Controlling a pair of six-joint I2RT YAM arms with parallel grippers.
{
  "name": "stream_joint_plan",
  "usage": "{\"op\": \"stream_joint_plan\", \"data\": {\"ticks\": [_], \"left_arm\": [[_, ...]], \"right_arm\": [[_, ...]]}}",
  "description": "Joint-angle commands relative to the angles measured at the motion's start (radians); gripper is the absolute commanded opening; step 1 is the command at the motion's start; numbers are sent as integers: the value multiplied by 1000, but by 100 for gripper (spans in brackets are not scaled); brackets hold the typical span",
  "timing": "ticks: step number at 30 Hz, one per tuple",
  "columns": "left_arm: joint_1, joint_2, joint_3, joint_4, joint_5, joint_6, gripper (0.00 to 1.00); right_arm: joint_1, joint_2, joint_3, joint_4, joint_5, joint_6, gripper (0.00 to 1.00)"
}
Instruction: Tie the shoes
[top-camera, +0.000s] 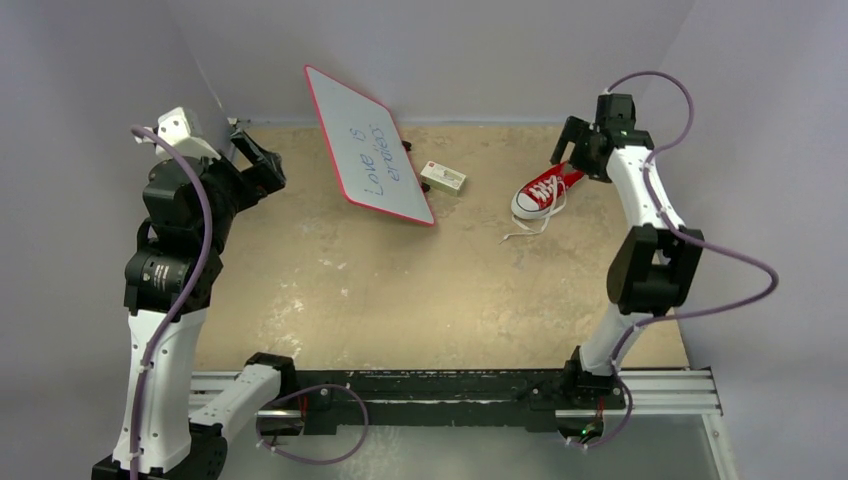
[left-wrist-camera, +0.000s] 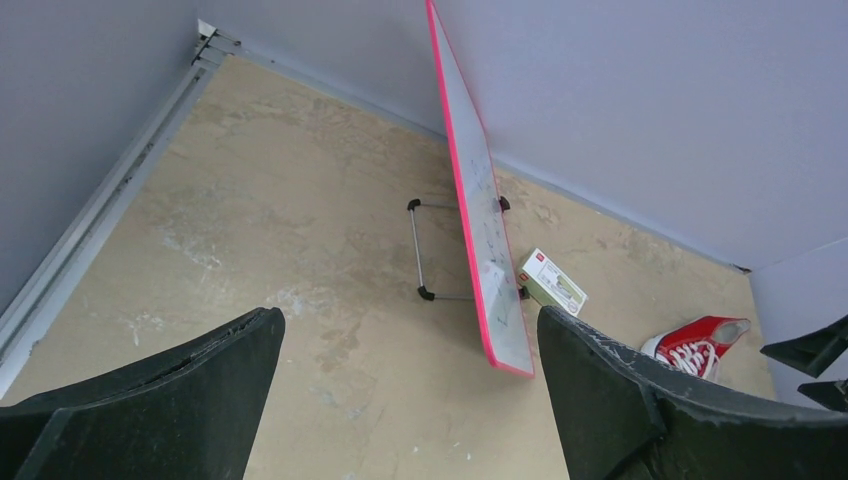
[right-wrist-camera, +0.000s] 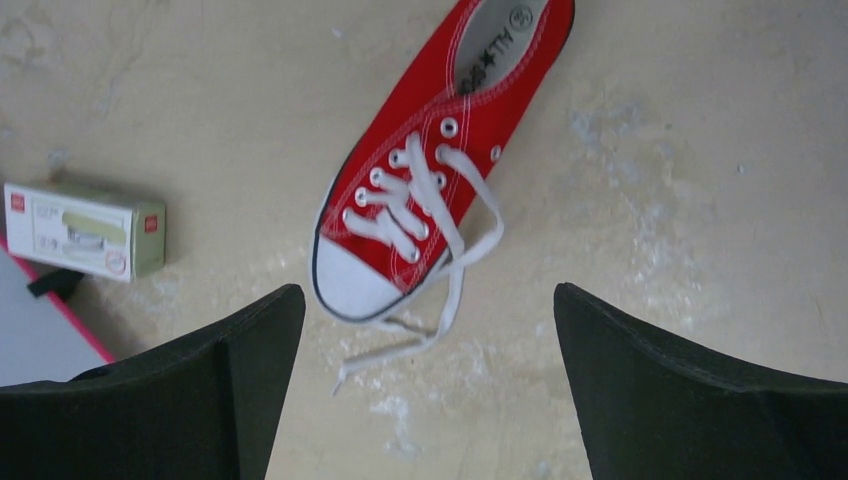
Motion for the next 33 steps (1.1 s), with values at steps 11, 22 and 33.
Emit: {"op": "stream_joint_plan", "data": {"ticks": [11,22,33], "left_arm": [[-10,2,45,41,-60,81,99],[-14,24,63,49,-61,100,99],[-24,53,109,44,-42,88,99]], "right_arm": [[-120,504,564,-72,-70,3,91],[-206,585,516,96,-340,6,75],[-212,581,422,115,-317,-24,61]]}}
